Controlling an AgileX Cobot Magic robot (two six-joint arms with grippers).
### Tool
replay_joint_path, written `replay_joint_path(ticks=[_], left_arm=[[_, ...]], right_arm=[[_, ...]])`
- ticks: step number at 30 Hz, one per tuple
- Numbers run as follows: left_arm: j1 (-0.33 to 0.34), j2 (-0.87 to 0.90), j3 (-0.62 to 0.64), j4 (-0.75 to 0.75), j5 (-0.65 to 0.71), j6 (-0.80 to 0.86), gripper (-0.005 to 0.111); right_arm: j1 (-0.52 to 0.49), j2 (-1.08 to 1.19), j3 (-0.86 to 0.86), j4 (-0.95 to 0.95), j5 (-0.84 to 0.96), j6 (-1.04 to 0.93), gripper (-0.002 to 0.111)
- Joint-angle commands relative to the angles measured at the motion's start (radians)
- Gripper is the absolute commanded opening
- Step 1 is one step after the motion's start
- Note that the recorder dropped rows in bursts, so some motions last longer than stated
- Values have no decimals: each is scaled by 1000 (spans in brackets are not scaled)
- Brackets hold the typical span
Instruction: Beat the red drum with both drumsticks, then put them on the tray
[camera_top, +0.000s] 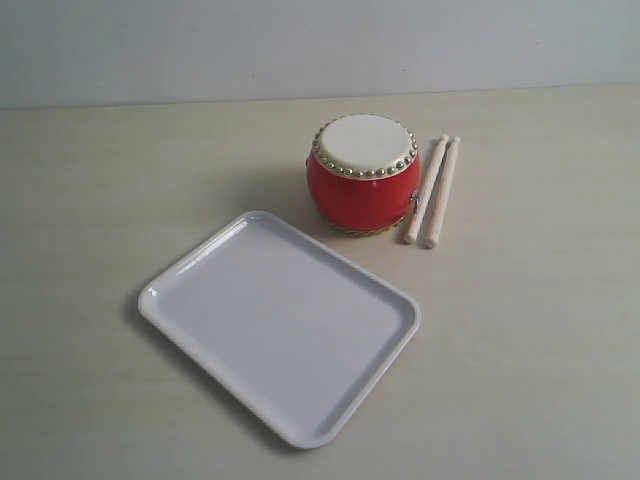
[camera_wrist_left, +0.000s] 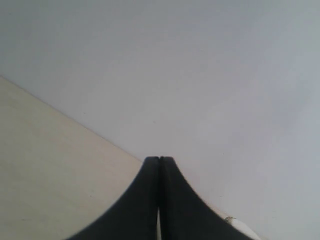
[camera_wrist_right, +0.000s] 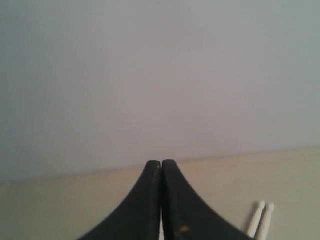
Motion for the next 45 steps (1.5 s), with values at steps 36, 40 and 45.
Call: replay_joint_path(ticks=[36,40,45], left_arm=[[-7,-4,-1,4,6,4,0],[-7,-4,-1,4,6,4,0],[-7,-4,-1,4,6,4,0]], right_arm=[[89,1027,-690,-590,616,705,31],[85,1055,-690,-561,514,775,34],[60,1103,-732,-542,495,781,34]])
